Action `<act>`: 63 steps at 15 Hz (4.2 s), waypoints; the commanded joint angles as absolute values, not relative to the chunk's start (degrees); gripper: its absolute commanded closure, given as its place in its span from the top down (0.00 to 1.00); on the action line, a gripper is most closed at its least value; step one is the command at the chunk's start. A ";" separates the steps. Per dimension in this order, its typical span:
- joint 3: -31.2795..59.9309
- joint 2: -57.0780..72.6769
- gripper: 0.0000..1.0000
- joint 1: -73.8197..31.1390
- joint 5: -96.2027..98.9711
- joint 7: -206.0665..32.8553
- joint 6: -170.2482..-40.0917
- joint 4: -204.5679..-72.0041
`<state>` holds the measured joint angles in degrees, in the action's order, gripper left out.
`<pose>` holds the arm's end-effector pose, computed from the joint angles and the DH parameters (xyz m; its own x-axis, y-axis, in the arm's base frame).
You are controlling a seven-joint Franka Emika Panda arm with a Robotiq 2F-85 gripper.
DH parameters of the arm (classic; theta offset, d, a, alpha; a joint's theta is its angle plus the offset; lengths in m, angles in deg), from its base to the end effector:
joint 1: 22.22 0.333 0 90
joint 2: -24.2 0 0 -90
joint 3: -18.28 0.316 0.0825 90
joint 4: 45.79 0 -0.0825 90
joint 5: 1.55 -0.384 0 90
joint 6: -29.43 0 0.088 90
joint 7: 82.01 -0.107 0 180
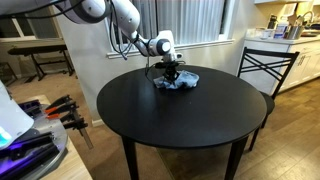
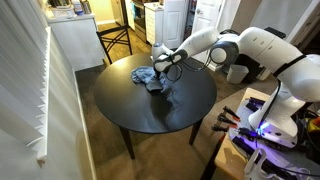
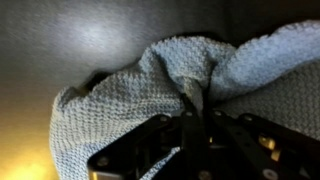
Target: Wipe the table using the blue object
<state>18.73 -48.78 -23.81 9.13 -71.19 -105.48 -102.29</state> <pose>0.7728 -0.0202 0.0681 0.9557 0.2883 0.0592 0.2771 -0.9492 0.1494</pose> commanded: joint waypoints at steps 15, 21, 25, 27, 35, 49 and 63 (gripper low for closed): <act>19.65 -39.49 0.04 -15.92 10.47 -74.40 -113.29 -123.99; 23.49 -47.87 0.04 -8.57 10.99 -67.17 -96.05 -104.79; 21.92 -53.99 0.04 -5.99 11.86 -62.16 -85.35 -91.37; 21.05 -57.10 0.04 -6.44 11.99 -60.43 -82.55 -84.94; 20.30 -60.49 0.03 -9.91 8.33 -63.48 -98.35 -79.06; 16.81 -59.15 0.04 -12.49 8.83 -72.41 -95.57 -81.88; 17.86 -52.12 0.07 -11.59 9.23 -67.57 -92.05 -90.26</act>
